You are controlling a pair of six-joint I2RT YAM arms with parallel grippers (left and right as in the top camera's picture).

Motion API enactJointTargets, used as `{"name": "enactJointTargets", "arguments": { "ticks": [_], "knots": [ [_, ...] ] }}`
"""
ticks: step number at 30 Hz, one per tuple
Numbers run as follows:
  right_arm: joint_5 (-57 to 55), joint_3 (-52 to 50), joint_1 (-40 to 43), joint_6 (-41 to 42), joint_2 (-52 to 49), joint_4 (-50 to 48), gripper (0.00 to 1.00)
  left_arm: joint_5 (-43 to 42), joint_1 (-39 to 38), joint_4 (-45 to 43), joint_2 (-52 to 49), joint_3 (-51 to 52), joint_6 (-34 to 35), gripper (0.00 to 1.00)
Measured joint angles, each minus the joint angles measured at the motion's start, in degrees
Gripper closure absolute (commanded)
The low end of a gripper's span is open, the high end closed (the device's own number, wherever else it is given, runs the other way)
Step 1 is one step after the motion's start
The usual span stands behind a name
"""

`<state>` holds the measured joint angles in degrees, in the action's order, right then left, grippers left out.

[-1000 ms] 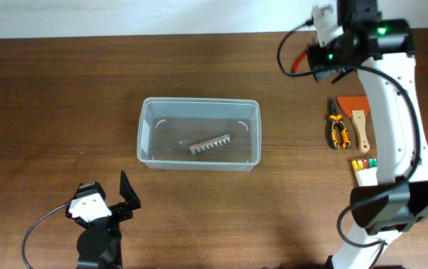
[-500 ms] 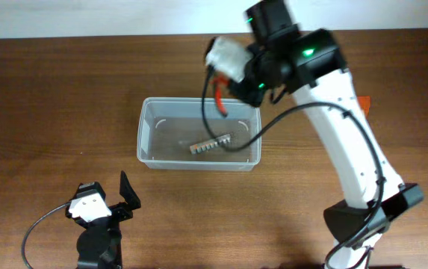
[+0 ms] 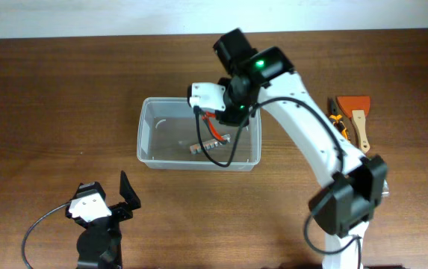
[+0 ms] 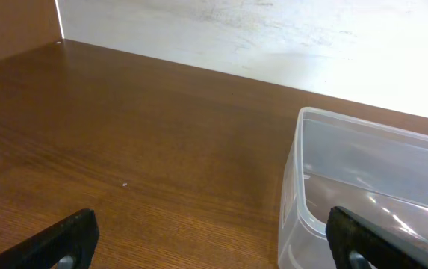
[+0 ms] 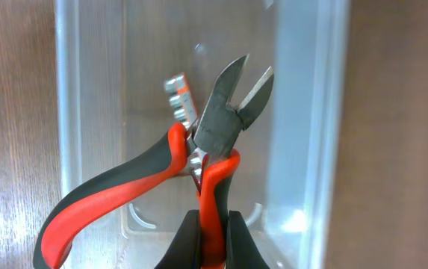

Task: Pack container
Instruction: 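Carry the red cutters into the container and open the right gripper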

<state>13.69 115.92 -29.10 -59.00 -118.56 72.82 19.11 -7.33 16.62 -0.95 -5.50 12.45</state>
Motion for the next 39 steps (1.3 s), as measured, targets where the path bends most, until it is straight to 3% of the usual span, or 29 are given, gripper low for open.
{"name": "enactJointTargets", "arguments": {
  "ticks": [17,18,19,20,23,26,33,37,39],
  "knots": [
    [4.9,-1.2,-2.0,0.1,-9.2,-2.6,0.96,0.0,0.0,0.0,0.0,0.0,0.0,0.01],
    [4.9,-1.2,-2.1,0.1,-9.4,-2.8,0.88,0.0,0.0,0.0,0.0,0.0,0.0,0.01],
    [5.0,-1.2,-2.1,0.5,-9.5,-3.1,0.66,0.0,0.0,0.0,0.0,0.0,0.0,0.01],
    [5.2,-1.2,-2.1,0.9,-9.6,-3.3,0.49,0.0,0.0,0.0,0.0,0.0,0.0,0.01],
    [5.5,-1.2,-2.1,1.2,-9.6,-3.9,0.29,0.0,0.0,0.0,0.0,0.0,0.0,0.01],
    [5.6,-1.2,-2.1,2.5,-9.6,-3.9,0.24,0.0,0.0,0.0,0.0,0.0,0.0,0.01],
    [4.4,0.2,-1.8,7.2,-9.6,-3.4,0.21,0.0,0.0,0.0,0.0,0.0,0.0,0.01],
    [-2.3,6.2,-0.4,13.2,-9.5,0.2,0.2,0.0,0.0,0.0,0.0,0.0,0.0,0.01],
    [-7.3,9.9,1.4,17.8,-9.1,2.2,0.13,0.0,0.0,0.0,0.0,0.0,0.0,0.01]
  ]
}}
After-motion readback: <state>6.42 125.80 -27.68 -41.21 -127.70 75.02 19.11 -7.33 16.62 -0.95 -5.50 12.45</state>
